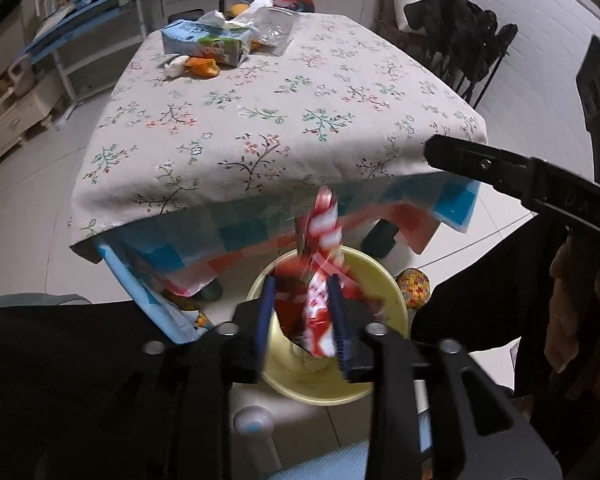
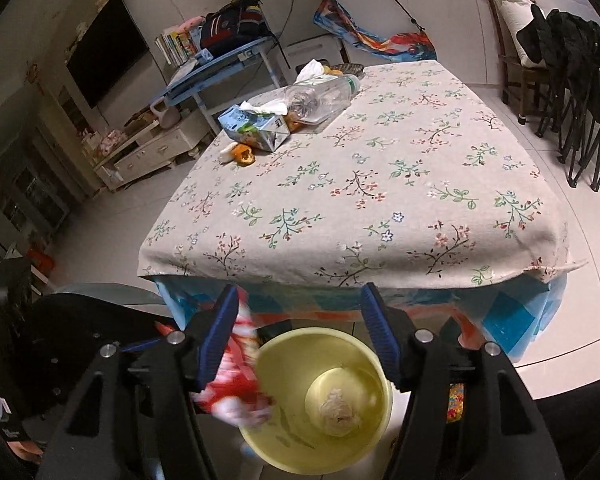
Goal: Collect trash
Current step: 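Lower the red snack bag into the yellow bucket and open the left tool, then grasp the orange peel with the right tool while the left tool grasps a white tissue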
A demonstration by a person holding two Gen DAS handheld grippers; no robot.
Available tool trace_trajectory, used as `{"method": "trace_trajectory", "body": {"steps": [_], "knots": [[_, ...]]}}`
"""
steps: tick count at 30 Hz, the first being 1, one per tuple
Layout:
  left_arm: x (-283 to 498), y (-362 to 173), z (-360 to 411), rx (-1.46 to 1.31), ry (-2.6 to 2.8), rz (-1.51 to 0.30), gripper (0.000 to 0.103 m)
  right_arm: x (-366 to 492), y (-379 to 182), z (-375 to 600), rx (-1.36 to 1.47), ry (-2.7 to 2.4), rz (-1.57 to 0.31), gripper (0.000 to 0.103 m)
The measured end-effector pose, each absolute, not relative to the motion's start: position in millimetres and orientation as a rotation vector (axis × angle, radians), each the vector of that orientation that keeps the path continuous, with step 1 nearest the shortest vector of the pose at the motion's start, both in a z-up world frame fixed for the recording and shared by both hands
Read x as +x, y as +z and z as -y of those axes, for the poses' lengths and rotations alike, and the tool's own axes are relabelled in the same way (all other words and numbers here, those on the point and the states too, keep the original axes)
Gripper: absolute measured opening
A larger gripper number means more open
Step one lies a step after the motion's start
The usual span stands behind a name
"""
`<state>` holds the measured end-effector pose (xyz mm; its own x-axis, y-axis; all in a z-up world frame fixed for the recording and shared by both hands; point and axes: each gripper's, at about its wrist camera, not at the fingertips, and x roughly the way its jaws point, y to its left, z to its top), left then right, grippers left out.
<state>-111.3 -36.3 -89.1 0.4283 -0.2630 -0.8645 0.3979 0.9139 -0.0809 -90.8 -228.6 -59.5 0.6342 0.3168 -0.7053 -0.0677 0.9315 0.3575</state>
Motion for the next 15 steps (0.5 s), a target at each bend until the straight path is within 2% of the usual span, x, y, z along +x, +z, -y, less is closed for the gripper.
{"method": "trace_trajectory", "body": {"steps": [1, 3, 10, 15], "knots": [[-112, -89, 37, 0.146, -0.407, -1.046, 0.05, -90, -60, 228, 0.312, 0.223, -0.86, 0.063], [-113, -87, 35, 0.14, -0.391, -1.036, 0.058, -91, -60, 228, 0.312, 0.224, -0.861, 0.064], [-106, -79, 23, 0.071, -0.365, -1.01, 0.075, -90, -61, 228, 0.309, 0.223, -0.861, 0.066], [-104, -74, 16, 0.047, -0.325, -0.959, 0.084, -91, -61, 227, 0.307, 0.223, -0.857, 0.068]]}}
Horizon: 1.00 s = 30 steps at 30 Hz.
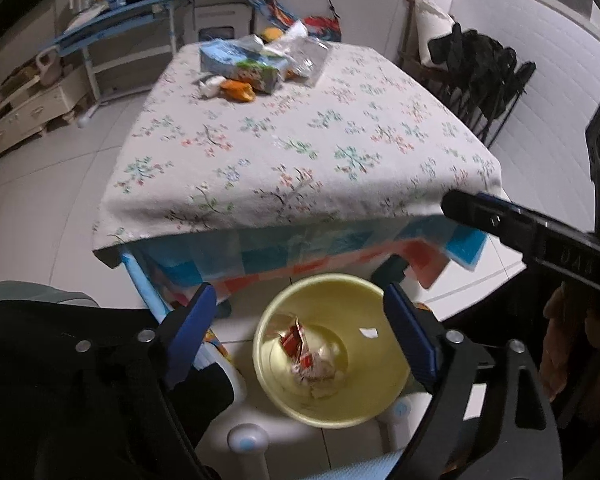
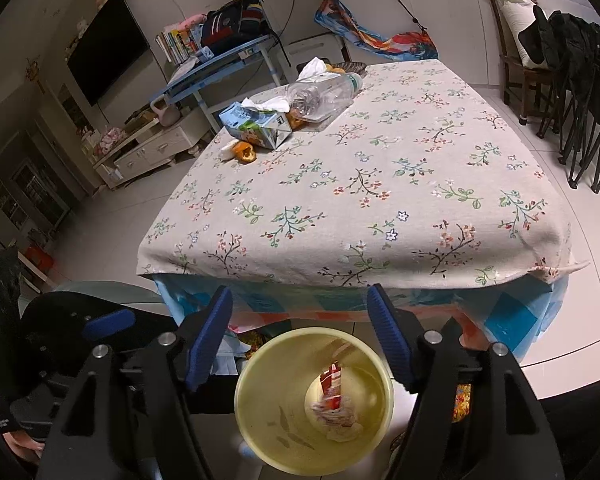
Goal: Collect trash
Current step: 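Grasp the orange peel with the right tool while the left tool grasps a white tissue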
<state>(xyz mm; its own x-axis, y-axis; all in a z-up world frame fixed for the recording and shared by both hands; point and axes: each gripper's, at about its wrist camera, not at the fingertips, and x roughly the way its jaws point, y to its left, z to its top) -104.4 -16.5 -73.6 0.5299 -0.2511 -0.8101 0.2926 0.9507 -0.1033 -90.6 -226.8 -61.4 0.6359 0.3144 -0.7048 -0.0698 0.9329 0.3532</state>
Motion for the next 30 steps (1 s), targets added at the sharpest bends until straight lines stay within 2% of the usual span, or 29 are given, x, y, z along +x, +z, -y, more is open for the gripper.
{"method": "trace_trajectory", "body": {"steps": [9, 16, 30], "knots": [[-78, -38, -22, -0.036, -0.151, -0.817, 0.09, -85, -56, 218, 0.289, 0.25, -0.831, 0.068], [-31, -17, -54, -0.108, -0.076, -0.779, 0.091, -60, -49, 195, 0.253, 0.315, -0.82, 0.068], [20, -29, -81, -0.26, -0.006, -0.813, 0.091, 41, -63, 142, 0.168, 0.414, -0.858, 0.059]]}}
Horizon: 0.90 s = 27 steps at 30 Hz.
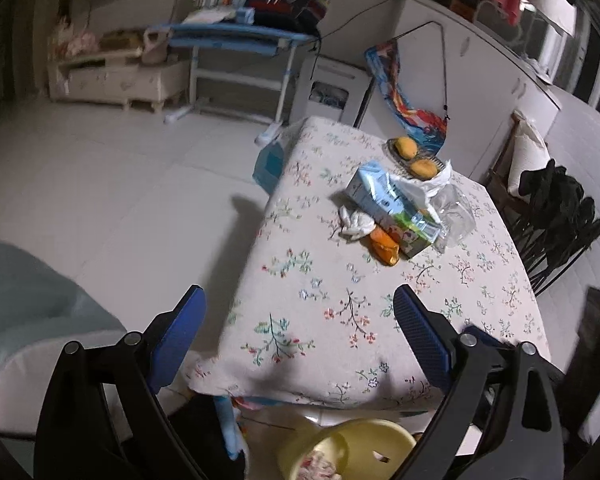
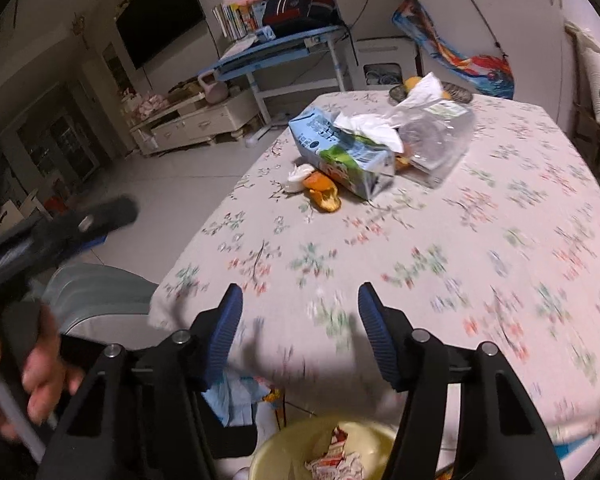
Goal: Collect trash
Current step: 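Grasp the orange peel with the right tool while the left tool grasps a white tissue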
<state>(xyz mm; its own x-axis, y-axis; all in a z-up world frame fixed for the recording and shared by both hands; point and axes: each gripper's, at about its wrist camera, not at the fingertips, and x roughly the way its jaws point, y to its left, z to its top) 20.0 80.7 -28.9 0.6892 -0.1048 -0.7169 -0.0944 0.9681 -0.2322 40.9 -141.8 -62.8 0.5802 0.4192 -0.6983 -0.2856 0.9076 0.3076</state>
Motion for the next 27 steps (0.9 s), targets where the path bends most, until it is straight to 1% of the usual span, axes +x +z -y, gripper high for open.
{"method": "trace_trajectory", "body": {"steps": [8, 16, 17, 18, 19, 20, 21, 23, 27], "knots": [[28, -38, -83, -0.287, 0.001, -0.831, 0.091, 105, -76, 118, 0.132, 0.418, -0.891, 0.058], [35, -43, -84, -0.309, -0.004, -0.856, 0.092, 144, -86, 112, 0.119, 0.398, -0.911, 0.058], [36, -44, -84, -0.308, -0.004, -0.858, 0.093, 147, -87, 111, 0.111, 0.392, -0.917, 0.056], [38, -44, -83, -0.306, -0.002, -0.86, 0.093, 151, -89, 111, 0.104, 0.389, -0.93, 0.049], [39, -45, -83, -0.306, 0.001, -0.861, 0.093, 153, -91, 109, 0.099, 0.39, -0.936, 0.045], [41, -45, -83, -0.305, 0.004, -0.865, 0.093, 153, -91, 108, 0.086, 0.387, -0.934, 0.037], [45, -47, -82, -0.306, 0.007, -0.872, 0.093, 152, -91, 108, 0.067, 0.393, -0.937, 0.027], [52, -48, -81, -0.308, 0.008, -0.883, 0.093, 149, -89, 109, 0.047, 0.4, -0.942, 0.022], [72, -48, -65, -0.25, -0.018, -0.896, 0.093, 132, -84, 122, 0.004, 0.416, -0.962, 0.02]]}}
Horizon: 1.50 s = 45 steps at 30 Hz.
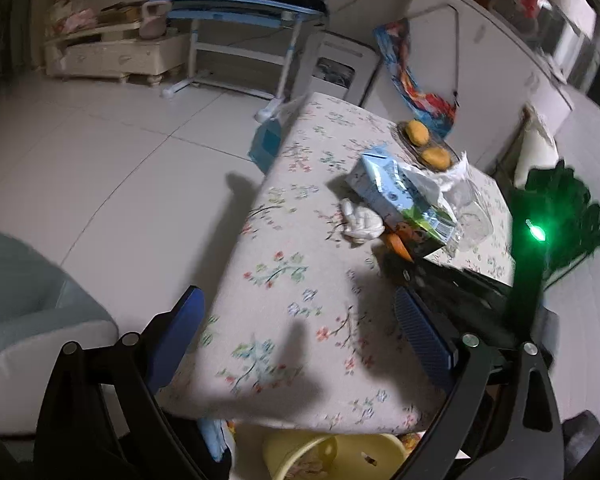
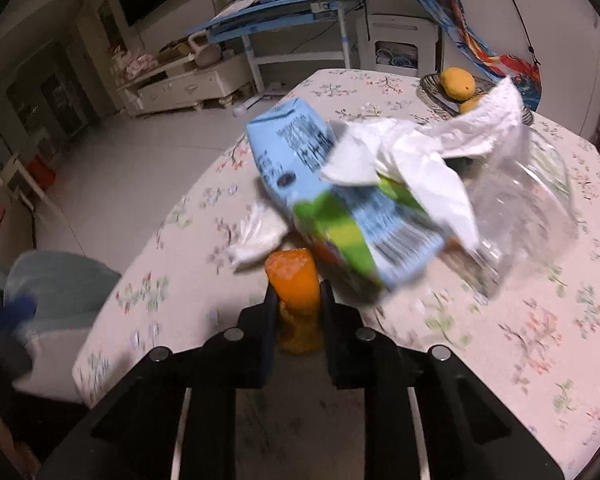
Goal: Collect trash
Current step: 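Grasp the orange peel with the right tool while the left tool grasps a white tissue, then carry the orange peel over the yellow bucket and open the right tool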
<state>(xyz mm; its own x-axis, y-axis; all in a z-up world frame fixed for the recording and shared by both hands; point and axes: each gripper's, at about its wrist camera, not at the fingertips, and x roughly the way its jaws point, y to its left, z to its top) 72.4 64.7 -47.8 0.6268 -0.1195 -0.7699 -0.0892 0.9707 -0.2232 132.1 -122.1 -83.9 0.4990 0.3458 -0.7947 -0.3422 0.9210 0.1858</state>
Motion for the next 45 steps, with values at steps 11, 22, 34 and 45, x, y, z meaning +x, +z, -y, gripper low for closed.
{"method": "trace_trajectory", "body": {"steps": [11, 22, 34, 45], "knots": [[154, -67, -4, 0.018, -0.085, -0.956, 0.092, 82, -80, 191, 0.101, 0.406, -1.064, 0.02], [191, -94, 16, 0.062, -0.104, -1.001, 0.055, 79, -84, 192, 0.123, 0.425, -1.064, 0.021], [169, -87, -10, -0.085, -0.165, -1.009, 0.014, 68, -76, 199, 0.155, 0.409, -1.017, 0.021], [74, -45, -28, -0.172, -0.198, -0.845, 0.014, 33, -44, 219, 0.23, 0.383, -0.85, 0.021]]}}
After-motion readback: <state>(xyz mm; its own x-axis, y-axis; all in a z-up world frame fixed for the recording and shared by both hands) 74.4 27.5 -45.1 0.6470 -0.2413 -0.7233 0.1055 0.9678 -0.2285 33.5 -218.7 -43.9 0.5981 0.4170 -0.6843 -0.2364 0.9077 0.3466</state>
